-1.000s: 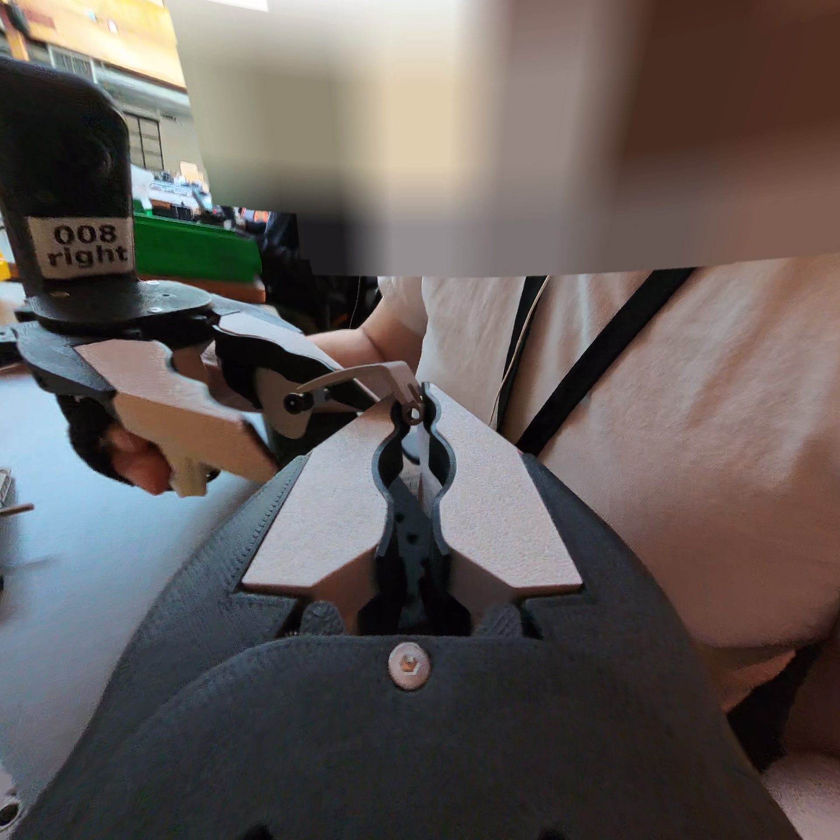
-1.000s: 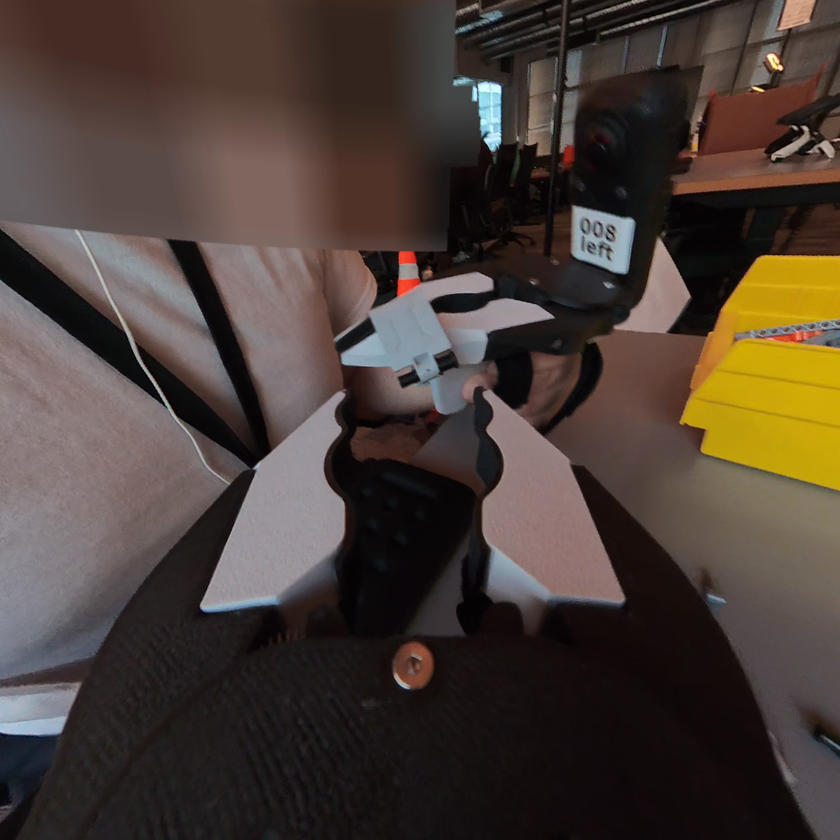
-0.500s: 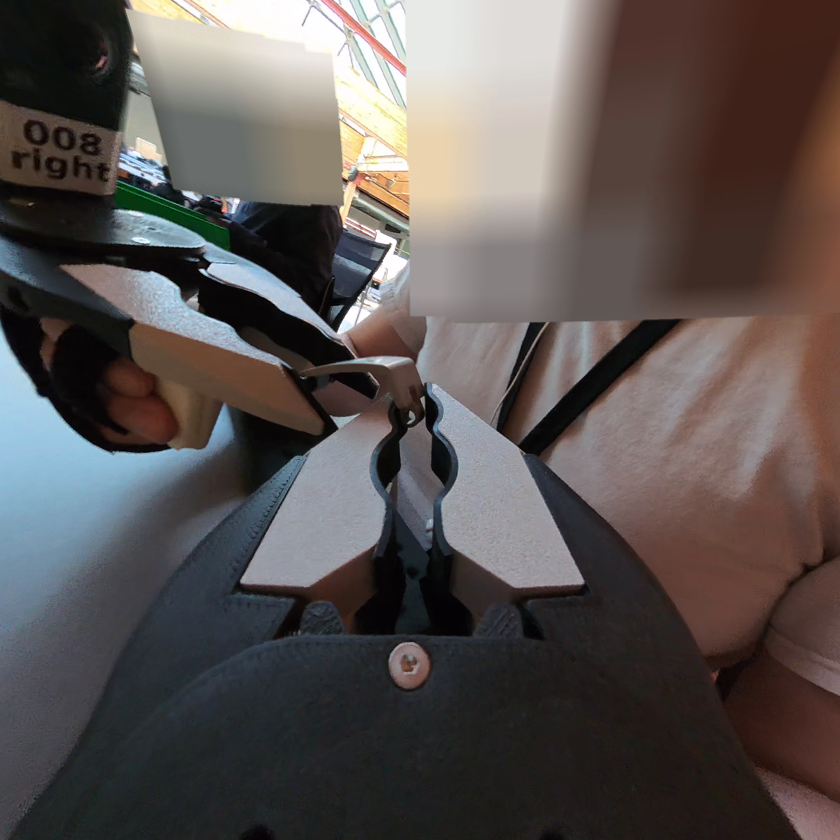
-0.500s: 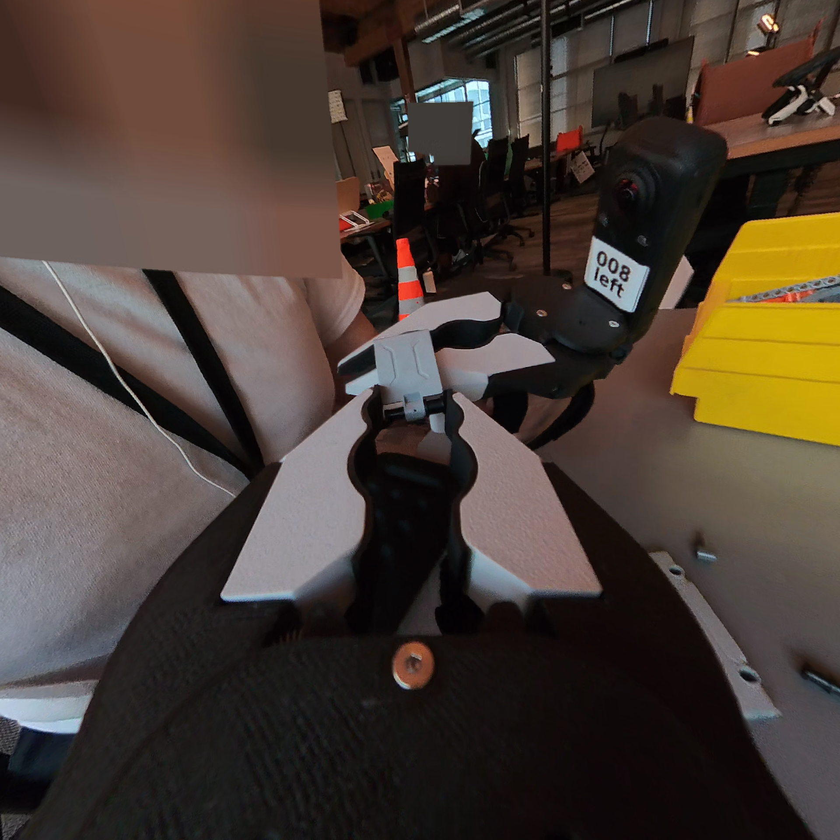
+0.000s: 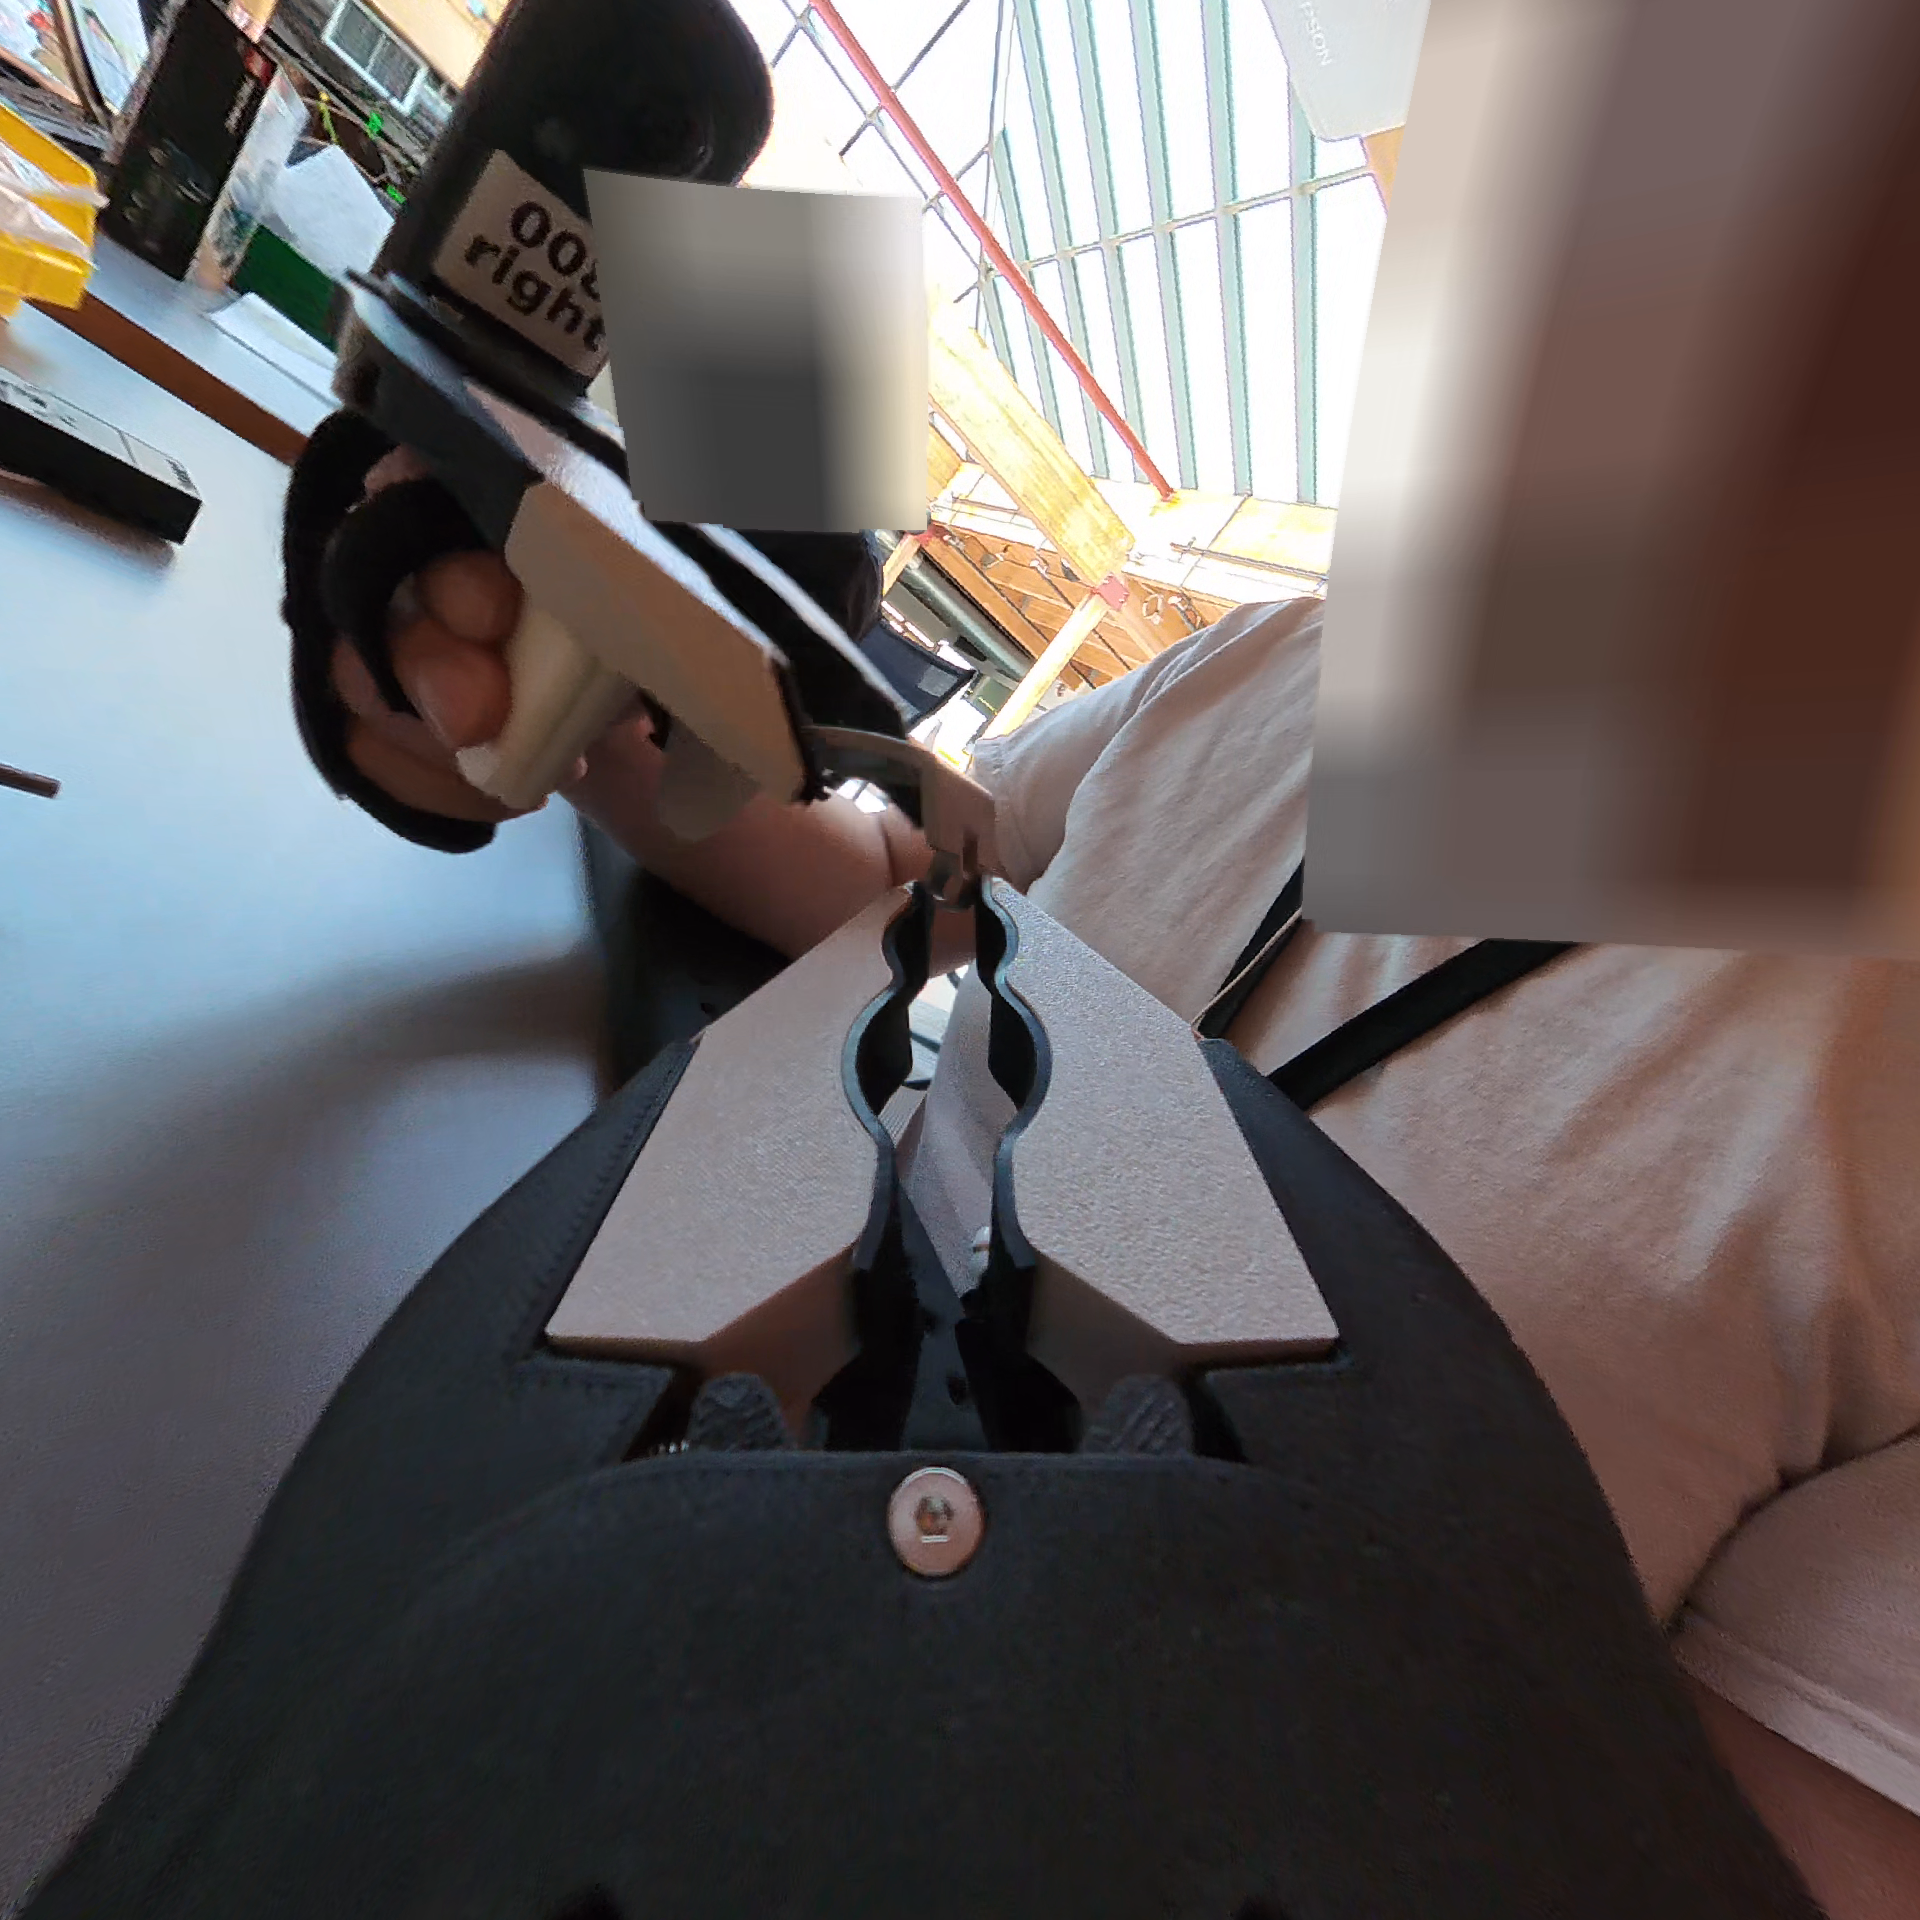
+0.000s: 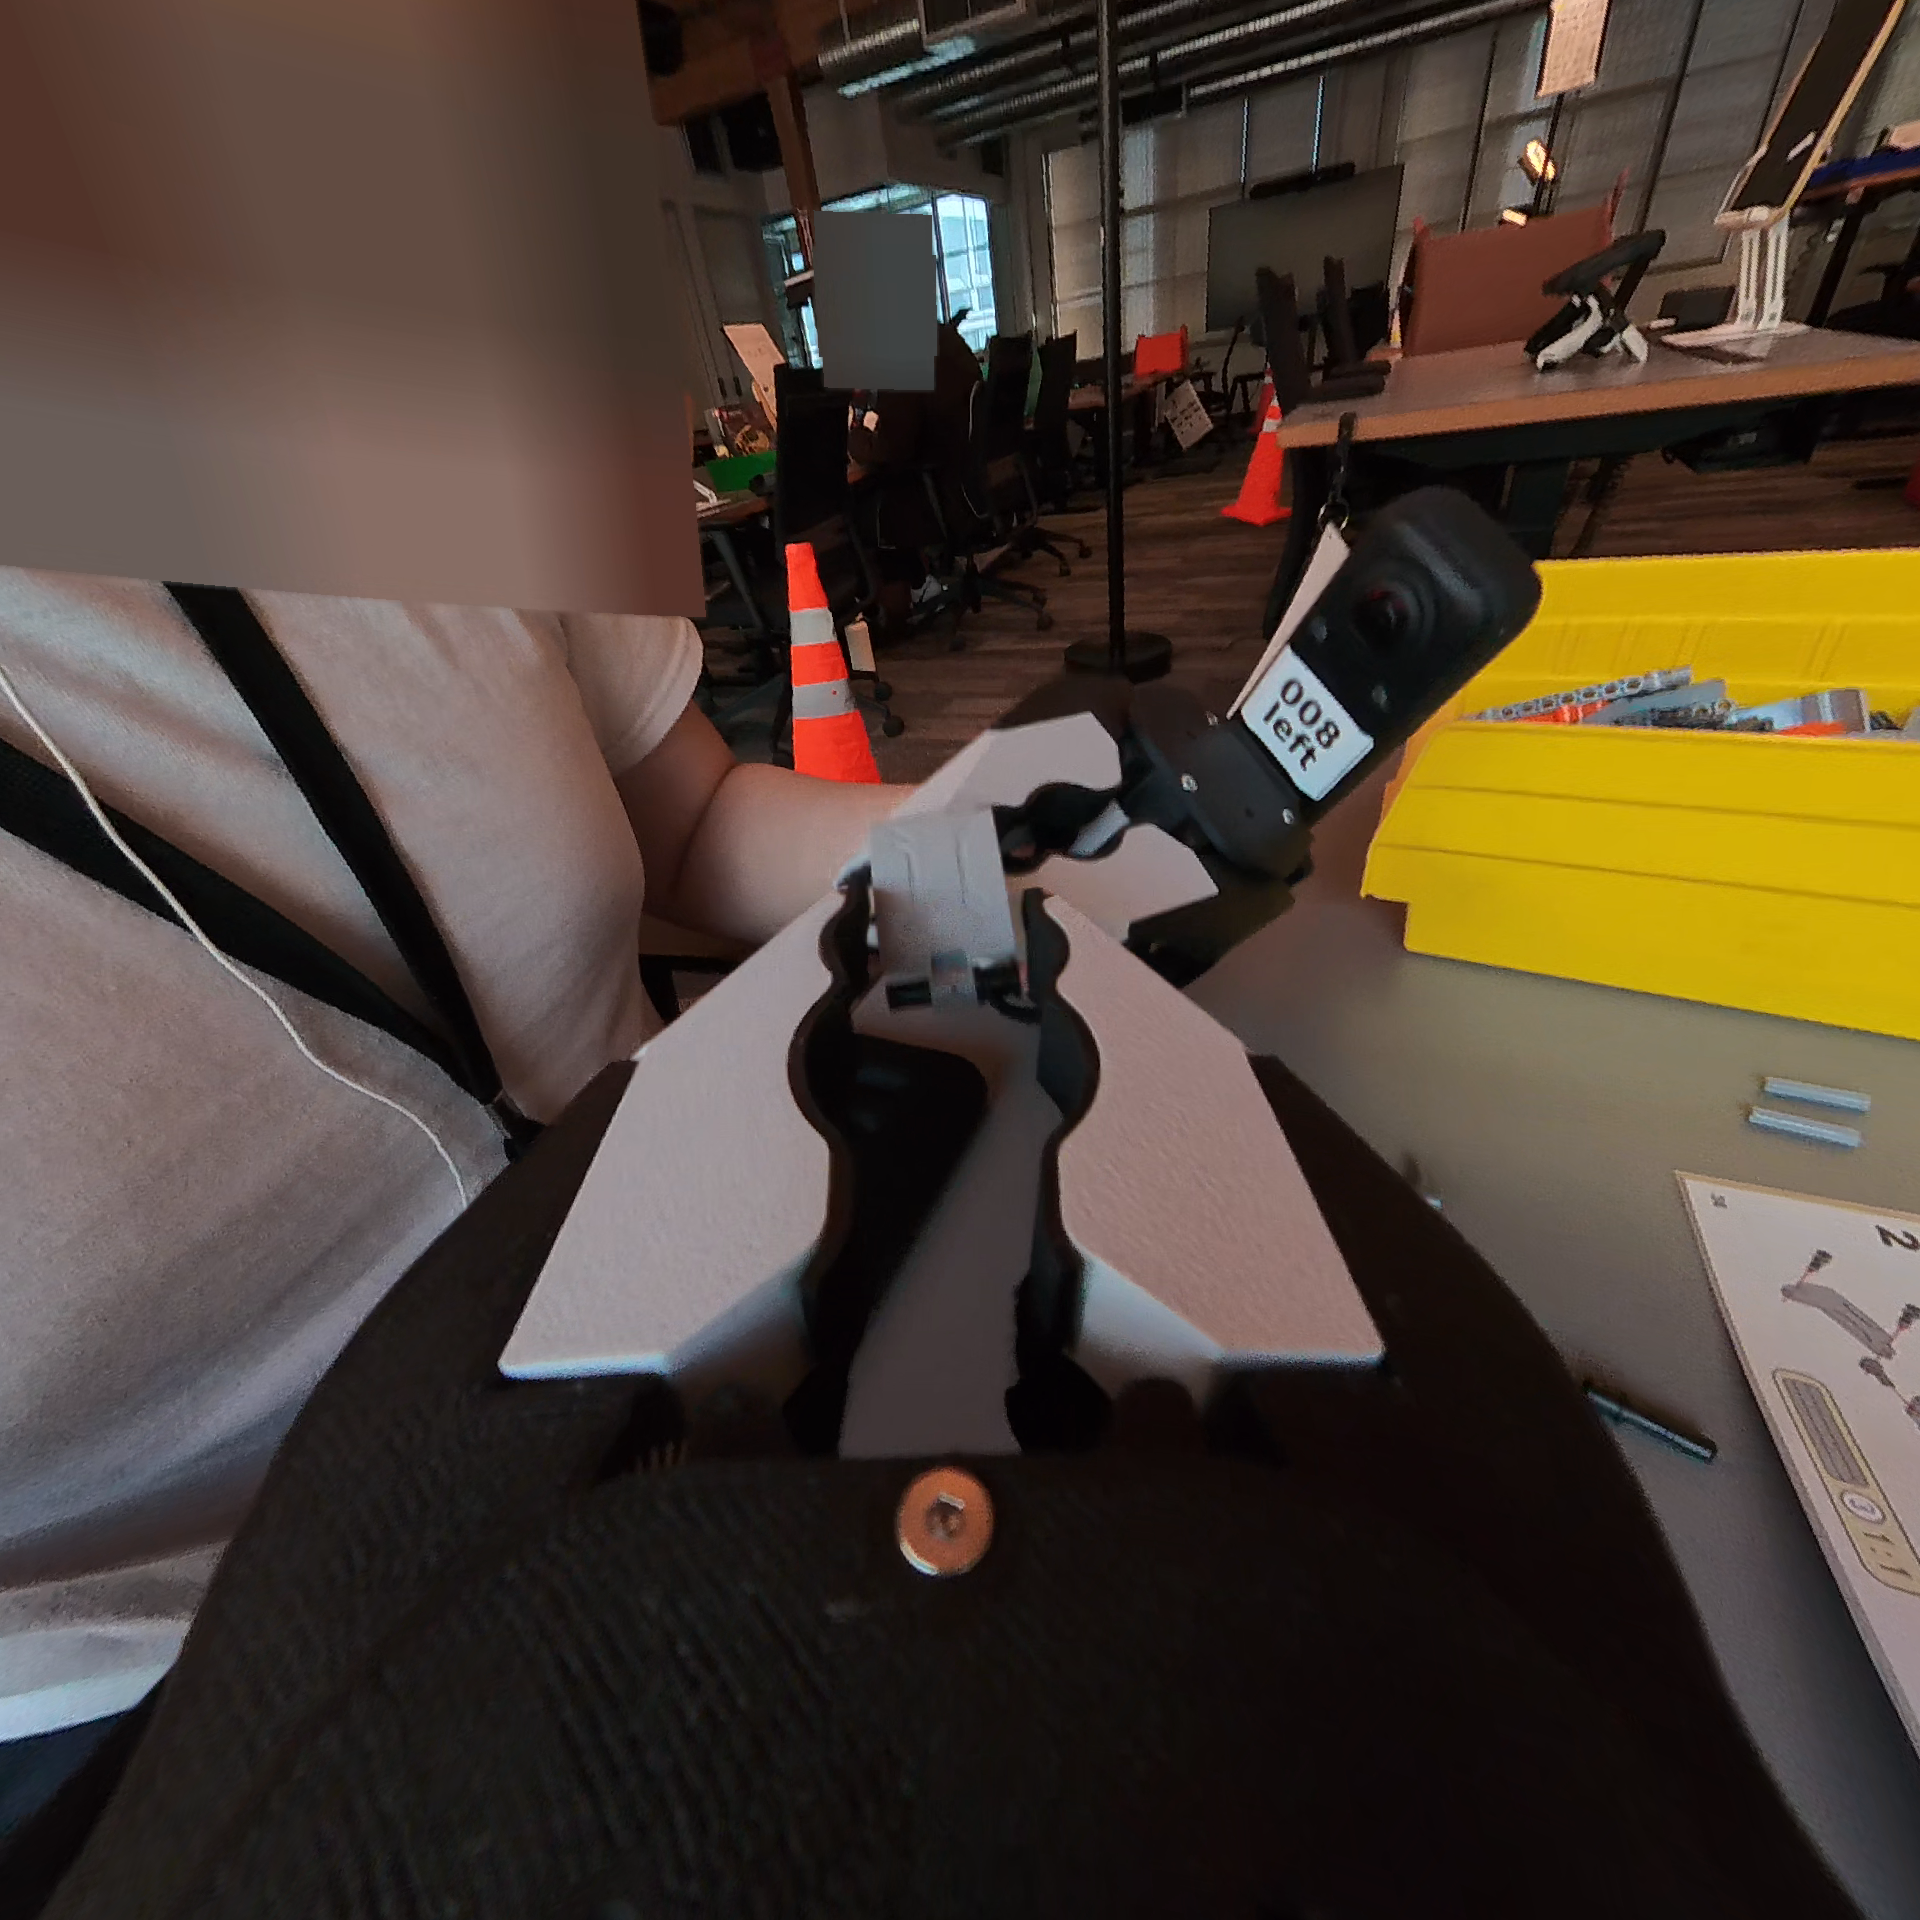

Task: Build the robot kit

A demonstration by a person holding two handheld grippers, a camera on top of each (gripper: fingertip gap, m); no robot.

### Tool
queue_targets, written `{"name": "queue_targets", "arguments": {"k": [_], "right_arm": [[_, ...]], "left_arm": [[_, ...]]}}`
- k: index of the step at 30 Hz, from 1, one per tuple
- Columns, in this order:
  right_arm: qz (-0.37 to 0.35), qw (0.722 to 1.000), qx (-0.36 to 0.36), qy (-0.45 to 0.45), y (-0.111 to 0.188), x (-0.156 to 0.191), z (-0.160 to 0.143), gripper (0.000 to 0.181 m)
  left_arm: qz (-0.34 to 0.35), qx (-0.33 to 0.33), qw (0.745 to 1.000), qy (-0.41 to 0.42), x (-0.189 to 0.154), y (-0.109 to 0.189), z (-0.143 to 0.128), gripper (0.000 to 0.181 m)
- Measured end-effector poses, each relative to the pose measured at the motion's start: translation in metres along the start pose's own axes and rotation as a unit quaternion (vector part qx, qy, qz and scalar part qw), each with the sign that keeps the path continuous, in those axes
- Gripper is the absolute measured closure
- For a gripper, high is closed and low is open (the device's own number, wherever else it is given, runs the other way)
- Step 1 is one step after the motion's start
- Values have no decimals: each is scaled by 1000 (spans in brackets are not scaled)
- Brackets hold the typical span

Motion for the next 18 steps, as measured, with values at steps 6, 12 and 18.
{"name": "queue_targets", "arguments": {"k": [6,12,18], "right_arm": [[0,1000,4,14,0,3,3,156],[-32,999,10,32,4,-3,5,158],[-113,991,38,63,4,-17,5,158]], "left_arm": [[4,10,1000,-1,3,-2,-3,176],[11,-26,1000,4,6,1,6,174],[25,-172,984,32,8,16,22,158]]}}
Point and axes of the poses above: each gripper's, where its closed fingertips meet, y back along the fingers, z out of its top, x = y × z across the jaws, the point moved 5 cm from there along y, back along the fingers, and after that the axes turned 14 degrees about y, right-handed, at the moved point
